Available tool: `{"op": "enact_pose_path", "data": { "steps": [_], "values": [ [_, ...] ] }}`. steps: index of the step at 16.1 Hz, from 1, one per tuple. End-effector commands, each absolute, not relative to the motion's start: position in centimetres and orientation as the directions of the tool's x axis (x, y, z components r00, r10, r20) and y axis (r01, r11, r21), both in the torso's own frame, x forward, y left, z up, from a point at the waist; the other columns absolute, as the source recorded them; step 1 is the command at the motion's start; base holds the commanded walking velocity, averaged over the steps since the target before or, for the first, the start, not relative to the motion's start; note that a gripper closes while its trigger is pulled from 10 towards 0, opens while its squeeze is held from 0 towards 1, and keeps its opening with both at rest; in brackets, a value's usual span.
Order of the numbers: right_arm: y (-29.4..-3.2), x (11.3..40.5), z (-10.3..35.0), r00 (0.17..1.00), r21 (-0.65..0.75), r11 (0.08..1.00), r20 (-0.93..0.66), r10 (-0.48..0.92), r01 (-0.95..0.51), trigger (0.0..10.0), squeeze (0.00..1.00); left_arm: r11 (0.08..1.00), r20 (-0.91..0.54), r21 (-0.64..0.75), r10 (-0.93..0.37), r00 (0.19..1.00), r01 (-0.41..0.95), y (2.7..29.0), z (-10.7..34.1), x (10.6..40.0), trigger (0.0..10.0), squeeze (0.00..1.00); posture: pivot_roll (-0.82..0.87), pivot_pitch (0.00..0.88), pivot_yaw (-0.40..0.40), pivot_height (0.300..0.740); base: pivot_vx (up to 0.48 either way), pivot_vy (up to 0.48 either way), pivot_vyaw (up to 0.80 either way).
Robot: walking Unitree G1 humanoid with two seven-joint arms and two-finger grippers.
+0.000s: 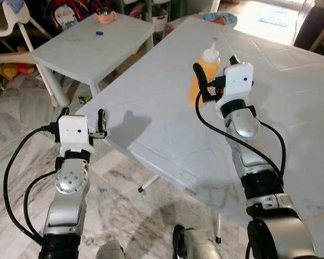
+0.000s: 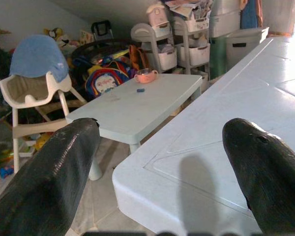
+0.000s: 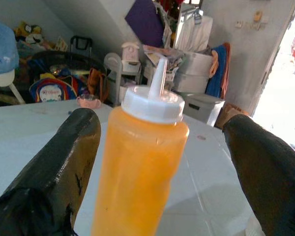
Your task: Restocking fridge
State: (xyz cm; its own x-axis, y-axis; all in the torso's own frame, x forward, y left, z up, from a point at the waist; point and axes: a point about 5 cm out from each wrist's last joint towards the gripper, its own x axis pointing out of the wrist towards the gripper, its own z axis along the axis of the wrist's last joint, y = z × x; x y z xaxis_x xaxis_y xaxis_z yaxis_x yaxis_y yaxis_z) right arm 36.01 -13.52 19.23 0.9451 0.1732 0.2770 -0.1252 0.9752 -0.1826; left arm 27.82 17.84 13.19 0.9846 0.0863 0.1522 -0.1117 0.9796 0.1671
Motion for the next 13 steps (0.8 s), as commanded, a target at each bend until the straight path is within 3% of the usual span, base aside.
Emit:
{"op": "enact_pose_path", "data": {
  "steps": [1, 13],
  "values": [
    [-13.4, 36.3, 19.5, 0.946, -0.172, 0.976, 0.274, 0.175, -0.131, 10.0, 0.00, 0.977, 0.150, 0.184, 0.080, 0.986, -0.107, 17.9, 13.3, 27.6, 10.0, 0.00, 0.04, 0.136, 0.015, 0.740, 0.000, 0.000, 0.00],
    [-12.3, 38.3, 20.5, 0.948, -0.157, 0.971, 0.238, 0.212, -0.177, 10.0, 0.00, 0.973, 0.137, 0.205, 0.081, 0.987, -0.108, 18.3, 13.3, 27.0, 10.0, 0.00, 0.07, 0.169, 0.016, 0.740, 0.000, 0.000, 0.00]
  ]
}}
